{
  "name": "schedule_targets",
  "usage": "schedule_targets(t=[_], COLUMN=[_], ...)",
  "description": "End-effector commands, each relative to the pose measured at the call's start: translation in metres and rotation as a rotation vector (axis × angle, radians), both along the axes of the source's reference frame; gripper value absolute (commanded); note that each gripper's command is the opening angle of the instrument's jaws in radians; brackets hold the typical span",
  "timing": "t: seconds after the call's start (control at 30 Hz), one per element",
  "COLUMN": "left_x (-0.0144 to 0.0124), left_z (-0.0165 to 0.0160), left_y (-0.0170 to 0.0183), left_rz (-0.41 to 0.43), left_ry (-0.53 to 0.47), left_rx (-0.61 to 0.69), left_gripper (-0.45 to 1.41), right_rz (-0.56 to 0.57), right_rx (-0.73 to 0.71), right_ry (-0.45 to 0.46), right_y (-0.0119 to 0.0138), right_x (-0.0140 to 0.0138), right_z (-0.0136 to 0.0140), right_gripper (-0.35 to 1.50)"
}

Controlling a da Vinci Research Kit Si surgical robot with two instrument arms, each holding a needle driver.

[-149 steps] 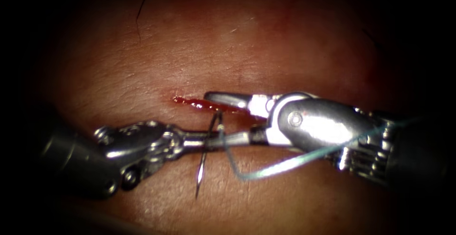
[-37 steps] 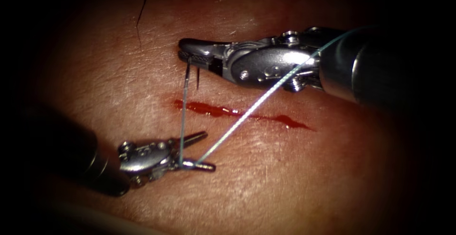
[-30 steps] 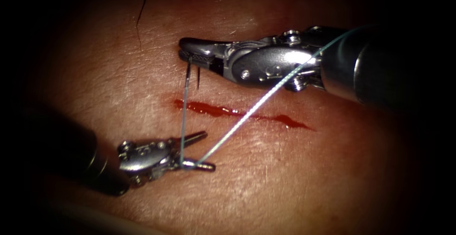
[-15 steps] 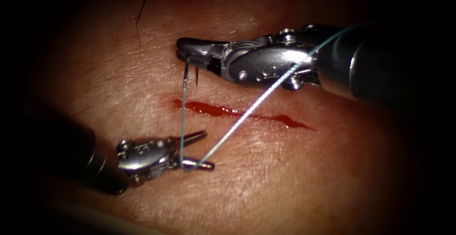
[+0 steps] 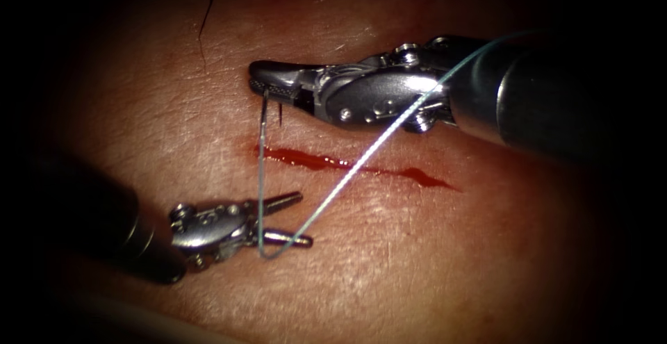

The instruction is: Wound Closure

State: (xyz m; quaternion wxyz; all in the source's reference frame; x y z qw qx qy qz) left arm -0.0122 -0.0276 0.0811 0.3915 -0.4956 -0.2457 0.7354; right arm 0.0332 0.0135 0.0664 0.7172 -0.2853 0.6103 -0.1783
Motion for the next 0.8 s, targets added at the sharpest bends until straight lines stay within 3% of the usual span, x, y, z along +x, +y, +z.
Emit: schedule_targets(t=[0.03, 0.8], left_x=[0.0001, 0.0006], left_z=[0.0005, 0.0], left_y=[-0.001, -0.0007], left_rz=[0.001, 0.006], left_ry=[0.002, -0.003], left_rx=[0.004, 0.009], left_gripper=[0.61, 0.57], right_rz=[-0.001, -0.014], right_rx=[0.001, -0.075], right_ry=[0.001, -0.027], right_y=[-0.0002, -0.0007], right_x=[0.0007, 0.0005], right_z=[0.0006, 0.0017], right_gripper=[-0.35, -0.35])
